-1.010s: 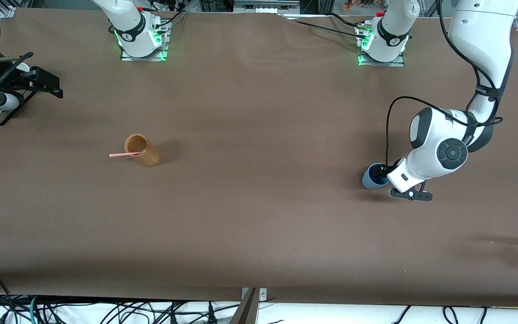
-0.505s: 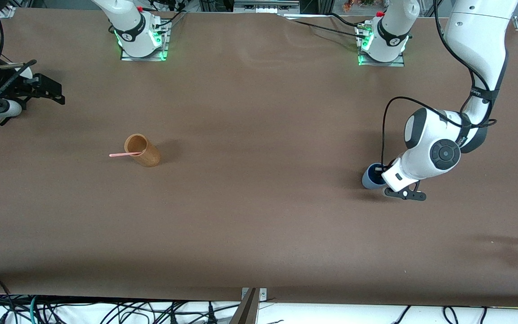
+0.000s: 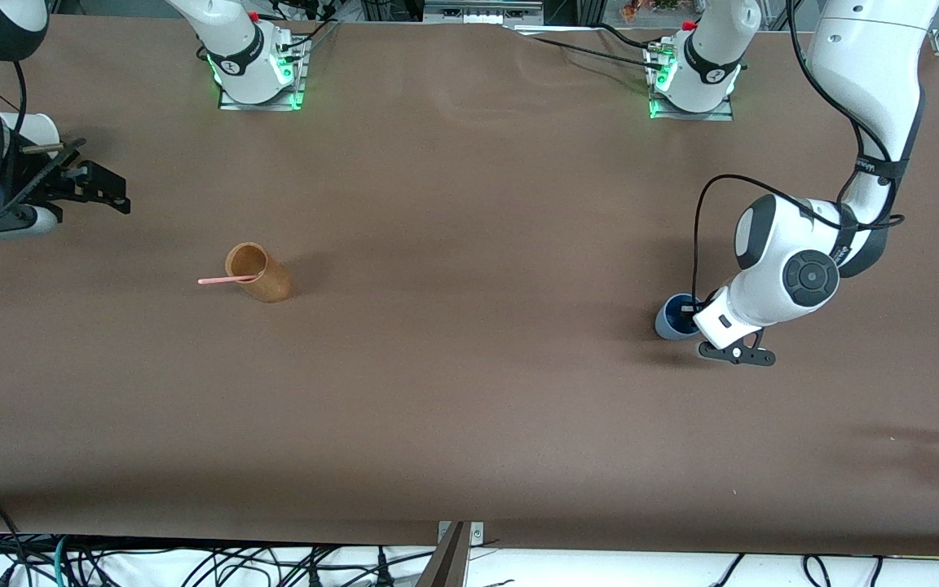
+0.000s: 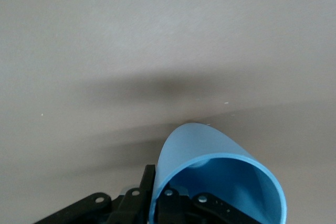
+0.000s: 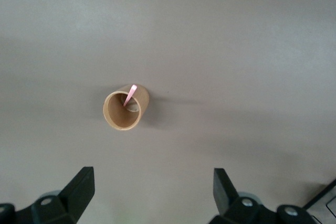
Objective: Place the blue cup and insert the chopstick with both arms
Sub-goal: 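Carry the blue cup toward the table middle while the right gripper reaches the stick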
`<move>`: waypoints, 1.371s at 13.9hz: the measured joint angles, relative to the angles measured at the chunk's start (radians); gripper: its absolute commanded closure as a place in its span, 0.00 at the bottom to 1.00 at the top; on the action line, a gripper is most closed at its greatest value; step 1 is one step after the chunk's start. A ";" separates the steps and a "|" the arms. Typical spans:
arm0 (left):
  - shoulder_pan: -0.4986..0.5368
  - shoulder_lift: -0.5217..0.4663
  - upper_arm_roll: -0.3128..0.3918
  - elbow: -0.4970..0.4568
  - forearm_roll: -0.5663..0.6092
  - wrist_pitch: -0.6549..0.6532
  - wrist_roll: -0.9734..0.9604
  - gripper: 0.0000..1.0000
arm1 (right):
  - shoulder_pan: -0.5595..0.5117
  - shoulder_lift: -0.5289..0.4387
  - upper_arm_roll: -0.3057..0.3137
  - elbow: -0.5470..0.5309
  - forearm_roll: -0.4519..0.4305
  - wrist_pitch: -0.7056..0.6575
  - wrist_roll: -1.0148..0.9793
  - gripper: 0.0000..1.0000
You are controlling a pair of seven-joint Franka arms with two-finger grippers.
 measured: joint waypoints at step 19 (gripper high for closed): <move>-0.435 0.166 -0.190 0.211 0.000 -0.031 -0.928 1.00 | 0.064 0.241 0.007 -0.070 0.003 0.395 0.058 0.03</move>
